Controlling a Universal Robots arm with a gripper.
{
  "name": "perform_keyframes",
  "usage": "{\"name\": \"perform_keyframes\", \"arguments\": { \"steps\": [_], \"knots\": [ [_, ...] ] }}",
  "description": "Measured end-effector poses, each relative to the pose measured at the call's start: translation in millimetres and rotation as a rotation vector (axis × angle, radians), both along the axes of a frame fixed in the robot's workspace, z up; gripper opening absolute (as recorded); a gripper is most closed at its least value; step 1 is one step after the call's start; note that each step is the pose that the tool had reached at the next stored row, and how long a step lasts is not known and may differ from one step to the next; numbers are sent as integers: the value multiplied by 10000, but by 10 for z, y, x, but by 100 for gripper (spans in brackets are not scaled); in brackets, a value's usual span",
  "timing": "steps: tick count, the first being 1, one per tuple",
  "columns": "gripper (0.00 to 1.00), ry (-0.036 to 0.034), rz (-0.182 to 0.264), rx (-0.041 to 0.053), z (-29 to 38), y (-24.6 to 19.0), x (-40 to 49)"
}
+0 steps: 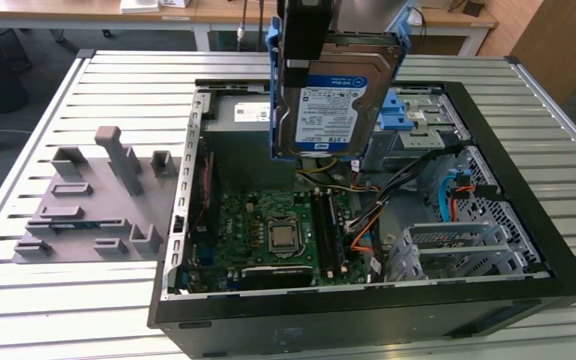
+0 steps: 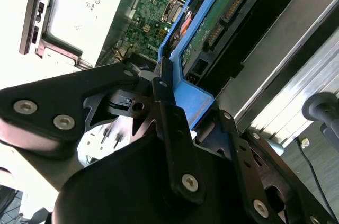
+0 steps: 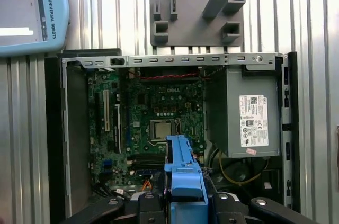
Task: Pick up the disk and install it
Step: 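Insert the disk into the insertion slot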
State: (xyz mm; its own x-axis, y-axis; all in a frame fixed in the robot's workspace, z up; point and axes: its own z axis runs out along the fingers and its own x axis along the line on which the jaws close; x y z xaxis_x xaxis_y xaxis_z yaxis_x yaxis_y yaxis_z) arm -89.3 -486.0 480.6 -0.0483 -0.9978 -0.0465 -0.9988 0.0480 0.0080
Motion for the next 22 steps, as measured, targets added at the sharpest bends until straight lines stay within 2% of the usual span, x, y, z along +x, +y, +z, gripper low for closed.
{"name": "perform_keyframes", "arguments": {
  "steps": [4,9,12,22],
  "knots": [
    [37,1,1,0,0,-13,17],
    [37,21,1,0,-2,-14,129],
    [37,21,1,0,-3,-23,156],
    [37,20,0,1,-10,-143,161]
  ]
}}
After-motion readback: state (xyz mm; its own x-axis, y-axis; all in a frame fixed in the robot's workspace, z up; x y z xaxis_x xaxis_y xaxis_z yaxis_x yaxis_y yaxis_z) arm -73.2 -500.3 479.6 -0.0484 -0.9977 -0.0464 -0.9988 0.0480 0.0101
